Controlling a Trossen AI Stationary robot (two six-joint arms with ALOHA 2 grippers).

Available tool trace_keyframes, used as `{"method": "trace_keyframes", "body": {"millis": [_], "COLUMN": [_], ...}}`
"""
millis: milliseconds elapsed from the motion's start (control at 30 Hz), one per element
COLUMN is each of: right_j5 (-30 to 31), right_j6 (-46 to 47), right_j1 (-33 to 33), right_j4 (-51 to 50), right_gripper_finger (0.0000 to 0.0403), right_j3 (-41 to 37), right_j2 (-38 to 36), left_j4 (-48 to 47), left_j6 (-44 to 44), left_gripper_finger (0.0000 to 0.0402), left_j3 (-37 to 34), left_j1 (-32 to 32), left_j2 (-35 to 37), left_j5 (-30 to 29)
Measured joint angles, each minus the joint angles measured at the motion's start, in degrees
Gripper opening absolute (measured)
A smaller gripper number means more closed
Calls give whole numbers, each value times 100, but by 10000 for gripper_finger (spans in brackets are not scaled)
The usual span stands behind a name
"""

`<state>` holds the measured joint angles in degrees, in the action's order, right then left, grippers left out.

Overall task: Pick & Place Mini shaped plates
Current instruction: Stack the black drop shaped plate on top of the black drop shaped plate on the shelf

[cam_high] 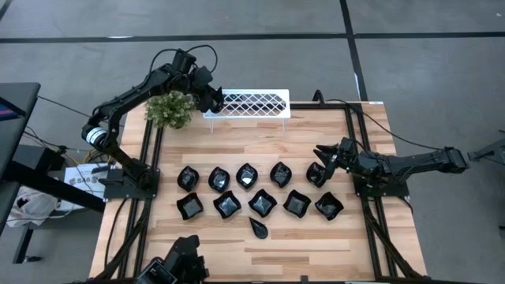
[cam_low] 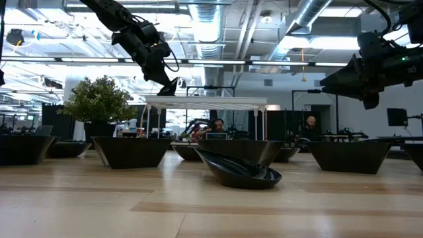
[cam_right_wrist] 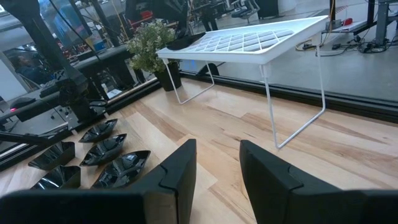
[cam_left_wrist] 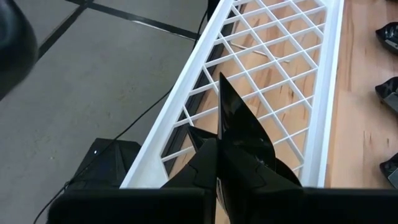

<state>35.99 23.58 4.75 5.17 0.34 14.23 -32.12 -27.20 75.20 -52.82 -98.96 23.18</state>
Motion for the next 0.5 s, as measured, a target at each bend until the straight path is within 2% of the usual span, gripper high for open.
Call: {"method": "trace_keyframes", "body": {"millis": [267, 500], "right_j5": [0, 0], "right_j6": [0, 1], "right_j1": [1, -1], "right_j4": [0, 1], "right_gripper_finger": [119, 119], "right_j3": [1, 2], "right_j2": [0, 0], "left_j4": [0, 0], "left_j6": [0, -2], "left_gripper_finger": [49, 58], "left_j3": [0, 0], "left_j1": [0, -16], "left_j2": [1, 2], "left_j5": [0, -87]}}
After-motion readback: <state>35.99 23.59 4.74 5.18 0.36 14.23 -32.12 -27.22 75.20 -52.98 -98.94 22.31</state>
